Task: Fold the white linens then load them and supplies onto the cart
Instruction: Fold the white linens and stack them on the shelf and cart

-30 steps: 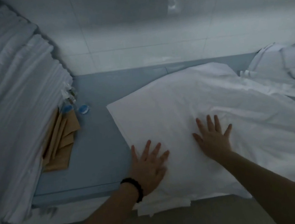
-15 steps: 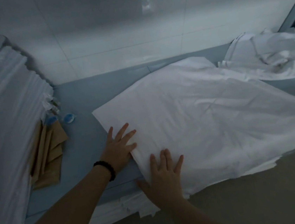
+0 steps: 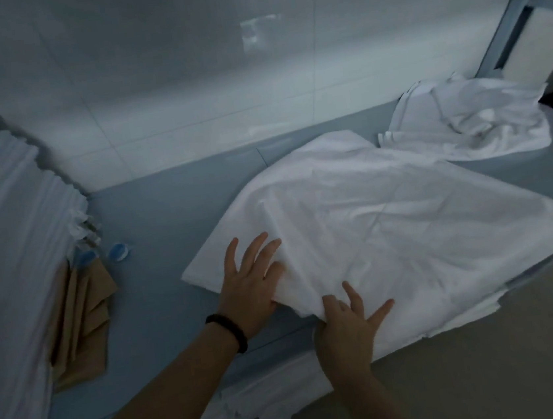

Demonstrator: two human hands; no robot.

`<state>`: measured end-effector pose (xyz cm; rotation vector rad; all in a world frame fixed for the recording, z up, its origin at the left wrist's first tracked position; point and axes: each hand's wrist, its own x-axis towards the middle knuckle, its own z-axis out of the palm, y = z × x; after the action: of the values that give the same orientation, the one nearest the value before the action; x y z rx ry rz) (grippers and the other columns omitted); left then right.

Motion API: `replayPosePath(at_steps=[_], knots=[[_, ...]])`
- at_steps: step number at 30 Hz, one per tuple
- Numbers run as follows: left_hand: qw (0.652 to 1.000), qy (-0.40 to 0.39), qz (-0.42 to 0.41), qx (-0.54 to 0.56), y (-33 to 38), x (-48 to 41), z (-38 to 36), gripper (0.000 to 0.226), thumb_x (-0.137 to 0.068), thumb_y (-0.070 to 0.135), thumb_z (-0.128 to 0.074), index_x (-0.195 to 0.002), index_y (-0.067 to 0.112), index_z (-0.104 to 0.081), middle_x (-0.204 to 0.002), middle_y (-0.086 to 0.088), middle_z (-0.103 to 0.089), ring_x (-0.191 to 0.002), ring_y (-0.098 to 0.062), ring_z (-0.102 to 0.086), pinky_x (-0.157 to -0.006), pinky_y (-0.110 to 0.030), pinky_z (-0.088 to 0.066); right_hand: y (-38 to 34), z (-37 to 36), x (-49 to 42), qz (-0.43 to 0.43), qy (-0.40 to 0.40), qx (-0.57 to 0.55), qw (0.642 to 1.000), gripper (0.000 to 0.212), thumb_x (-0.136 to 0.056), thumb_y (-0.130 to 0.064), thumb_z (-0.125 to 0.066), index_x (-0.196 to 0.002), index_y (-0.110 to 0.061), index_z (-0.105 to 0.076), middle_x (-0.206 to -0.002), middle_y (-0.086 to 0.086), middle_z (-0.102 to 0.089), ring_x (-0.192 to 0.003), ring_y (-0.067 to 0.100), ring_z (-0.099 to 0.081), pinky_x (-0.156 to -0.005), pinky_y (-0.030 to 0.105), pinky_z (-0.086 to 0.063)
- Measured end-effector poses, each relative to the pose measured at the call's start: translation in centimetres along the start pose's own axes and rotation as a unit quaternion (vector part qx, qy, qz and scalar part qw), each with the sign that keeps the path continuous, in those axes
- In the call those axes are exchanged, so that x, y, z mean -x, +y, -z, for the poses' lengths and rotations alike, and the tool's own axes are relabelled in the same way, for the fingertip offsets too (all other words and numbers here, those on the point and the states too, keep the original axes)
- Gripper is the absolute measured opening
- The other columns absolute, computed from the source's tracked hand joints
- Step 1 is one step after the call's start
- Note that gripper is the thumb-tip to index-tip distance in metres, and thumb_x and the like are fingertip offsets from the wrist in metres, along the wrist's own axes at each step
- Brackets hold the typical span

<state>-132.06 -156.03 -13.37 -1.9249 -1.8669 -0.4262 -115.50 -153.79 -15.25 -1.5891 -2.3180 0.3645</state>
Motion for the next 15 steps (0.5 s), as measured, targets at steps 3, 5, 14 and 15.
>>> replayPosePath(at_steps=[3, 5, 14, 15], knots=[[0.997, -0.023, 0.079, -0.004, -0.3, 0.0, 0.1, 0.027, -0.057, -0.01, -0.08, -0.075, 0.007, -0.068, -0.131, -0.019, -0.057, -0.128, -0.037, -0.044, -0.1, -0.072, -0.027, 2.4, 3.0, -1.0, 0.038, 0.13, -0.001, 0.991, 0.043, -0.036, 0.008, -0.088, -0.064, -0.014, -0.063, -0.053, -0.002, -0.06, -0.104, 0.032, -0.066, -0.092, 0.082, -0.016], [0.991, -0.037, 0.126, 0.007, -0.9, -0.5, 0.6, 0.027, -0.055, -0.011, -0.081, -0.07, 0.008, -0.067, -0.129, -0.02, -0.059, -0.124, -0.044, -0.048, -0.097, -0.073, -0.028, 4.4, 5.0, -1.9, 0.047, 0.189, 0.011, 0.981, 0.039, -0.043, 0.006, -0.089, -0.068, -0.014, -0.066, -0.055, -0.002, -0.061, -0.105, 0.032, -0.066, -0.094, 0.081, -0.015], [0.962, -0.158, 0.192, 0.111, 2.9, -6.1, 1.7, 0.019, -0.089, 0.023, -0.058, -0.093, 0.032, -0.074, -0.158, -0.004, -0.02, -0.147, -0.034, 0.002, -0.114, -0.055, 0.002, 9.6, 11.5, -0.6, 0.035, 0.254, -0.049, 0.965, 0.045, -0.045, 0.015, -0.082, -0.079, -0.012, -0.072, -0.068, 0.002, -0.068, -0.092, 0.032, -0.068, -0.095, 0.082, -0.015], [0.961, -0.143, 0.199, 0.129, 3.8, -6.4, 2.0, 0.02, -0.089, 0.02, -0.056, -0.093, 0.028, -0.075, -0.157, -0.004, -0.024, -0.147, -0.035, -0.001, -0.115, -0.056, -0.002, 10.3, 12.4, -0.6, 0.026, 0.261, -0.05, 0.964, 0.044, -0.046, 0.014, -0.082, -0.08, -0.012, -0.072, -0.07, 0.003, -0.068, -0.089, 0.032, -0.068, -0.095, 0.081, -0.016]])
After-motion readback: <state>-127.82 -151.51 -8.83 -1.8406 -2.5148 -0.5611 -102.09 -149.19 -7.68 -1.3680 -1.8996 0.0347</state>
